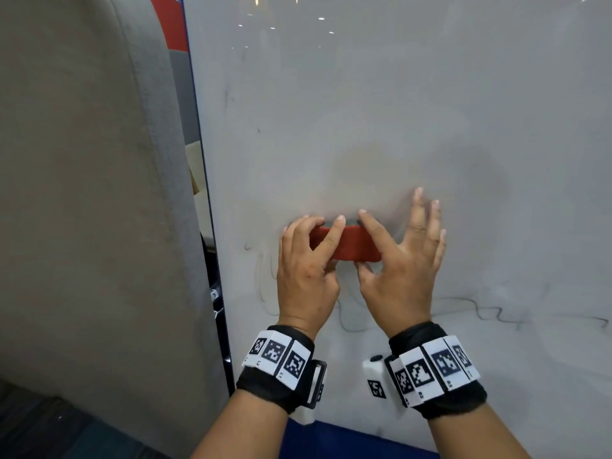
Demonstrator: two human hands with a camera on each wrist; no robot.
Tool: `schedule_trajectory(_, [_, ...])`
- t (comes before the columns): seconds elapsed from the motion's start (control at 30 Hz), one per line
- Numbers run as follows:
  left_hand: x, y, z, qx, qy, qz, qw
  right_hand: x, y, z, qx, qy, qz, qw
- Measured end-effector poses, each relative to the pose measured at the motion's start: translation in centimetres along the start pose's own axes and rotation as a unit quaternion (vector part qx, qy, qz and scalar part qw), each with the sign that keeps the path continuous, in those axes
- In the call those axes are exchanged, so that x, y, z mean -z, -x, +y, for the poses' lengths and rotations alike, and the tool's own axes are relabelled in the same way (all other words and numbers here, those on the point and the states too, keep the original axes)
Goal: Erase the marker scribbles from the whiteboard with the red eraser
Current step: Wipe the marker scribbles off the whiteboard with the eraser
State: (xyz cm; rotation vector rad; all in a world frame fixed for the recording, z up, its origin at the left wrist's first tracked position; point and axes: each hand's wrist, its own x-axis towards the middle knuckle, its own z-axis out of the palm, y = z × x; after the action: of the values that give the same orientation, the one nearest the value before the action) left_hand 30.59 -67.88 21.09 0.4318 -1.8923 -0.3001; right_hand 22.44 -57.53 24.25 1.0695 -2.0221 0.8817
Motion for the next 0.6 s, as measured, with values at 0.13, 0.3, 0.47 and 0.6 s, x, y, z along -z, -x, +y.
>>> schedule_trajectory(0.13, [0.3,-0.4,0.6,-0.002,0.014,-0.019,1.0,-0.6,0.1,-0.1,0.007,-0.003,0.006,1.0])
schedule_trajectory(0.3, [2.4,-0.4,0.6,0.035,0.033,-0.065,0.997,-1.2,0.4,0.3,0.013,-0.04,0.018,0.999])
schedule_trajectory(0.47, [4.8,-1.1,-1.9,0.128,0.031,-0.01,0.991,-1.4,0.4,-0.1,-0.021,-0.067,0.048,0.996])
schedule_trajectory(0.6, [5.5,-1.5,-3.2,0.09,-0.005,-0.043,0.995,-2.0,0.5,-0.7,-0.053,-0.071,0.103,0.991])
